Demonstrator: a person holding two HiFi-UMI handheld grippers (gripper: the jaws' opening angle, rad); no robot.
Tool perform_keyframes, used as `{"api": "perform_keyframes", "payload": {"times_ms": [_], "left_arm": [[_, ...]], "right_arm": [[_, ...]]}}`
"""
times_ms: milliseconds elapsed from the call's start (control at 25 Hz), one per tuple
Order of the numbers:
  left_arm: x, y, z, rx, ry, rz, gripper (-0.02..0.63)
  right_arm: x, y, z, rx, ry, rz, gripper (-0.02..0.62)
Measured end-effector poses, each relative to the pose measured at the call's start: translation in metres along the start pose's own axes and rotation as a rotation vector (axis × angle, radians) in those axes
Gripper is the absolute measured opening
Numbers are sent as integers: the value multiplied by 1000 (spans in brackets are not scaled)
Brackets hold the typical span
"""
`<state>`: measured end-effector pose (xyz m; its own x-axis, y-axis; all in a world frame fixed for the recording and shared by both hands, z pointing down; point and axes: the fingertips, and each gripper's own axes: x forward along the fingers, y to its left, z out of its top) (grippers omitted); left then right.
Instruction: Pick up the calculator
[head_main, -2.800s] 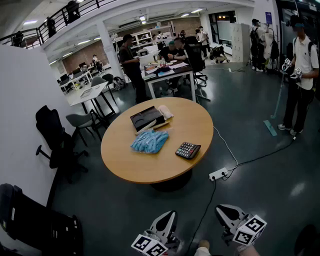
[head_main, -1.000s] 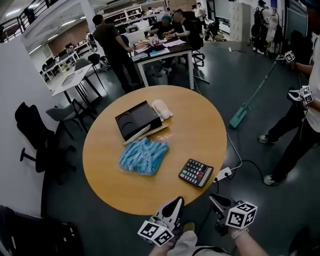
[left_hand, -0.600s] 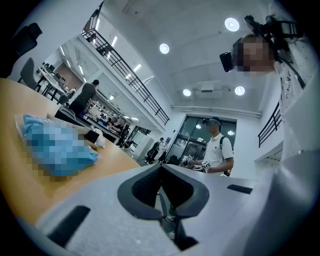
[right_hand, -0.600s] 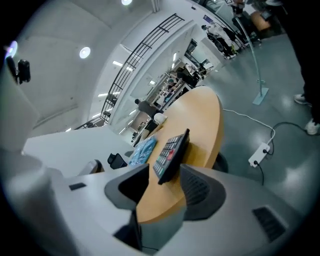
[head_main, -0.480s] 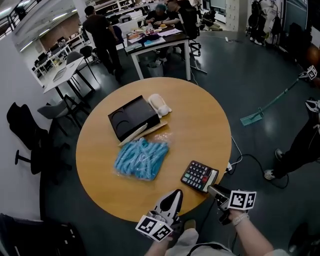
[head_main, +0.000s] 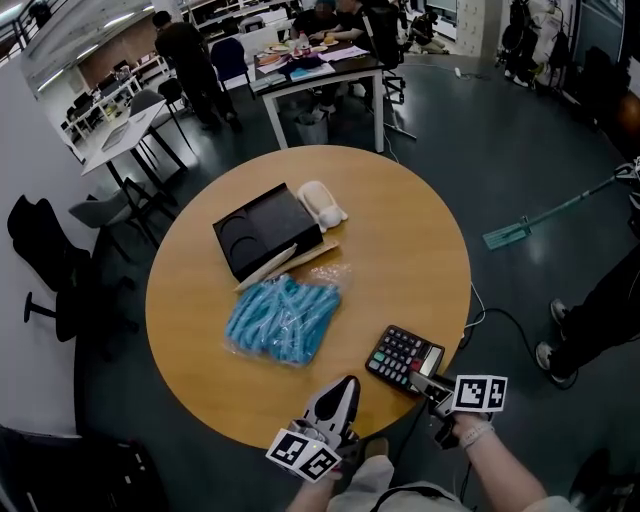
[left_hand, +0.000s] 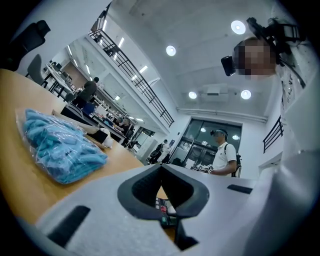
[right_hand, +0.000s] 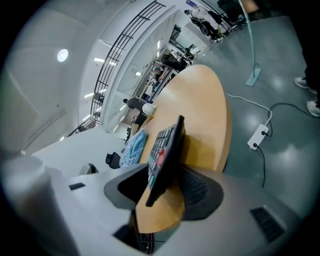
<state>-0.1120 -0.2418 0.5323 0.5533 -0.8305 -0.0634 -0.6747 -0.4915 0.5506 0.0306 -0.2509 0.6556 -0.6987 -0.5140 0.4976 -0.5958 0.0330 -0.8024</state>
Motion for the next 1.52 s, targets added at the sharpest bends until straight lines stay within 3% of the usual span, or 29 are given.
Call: {"api": "perform_keyframes", "payload": {"times_ms": [160, 280, 560, 800, 960, 1520], "left_arm": [[2, 4, 0, -8, 0, 8, 5], [2, 4, 1, -10, -1, 17, 5], [-1, 12, 9, 11, -15, 41, 5], [-6, 14, 12, 26, -21, 62, 5], [-11, 15, 17, 38, -30, 69, 5], [-19, -16, 23, 39, -51, 8, 5]], "right_arm": [[7, 6, -2, -10, 42, 21, 184], [7, 5, -2, 2, 60, 19, 123], [4, 19, -5, 50, 68, 92, 81], [-4, 46, 11, 105, 10, 154, 80], [-18, 66, 25, 122, -37, 152, 80], [-61, 156, 38, 83, -127, 264, 80]]}}
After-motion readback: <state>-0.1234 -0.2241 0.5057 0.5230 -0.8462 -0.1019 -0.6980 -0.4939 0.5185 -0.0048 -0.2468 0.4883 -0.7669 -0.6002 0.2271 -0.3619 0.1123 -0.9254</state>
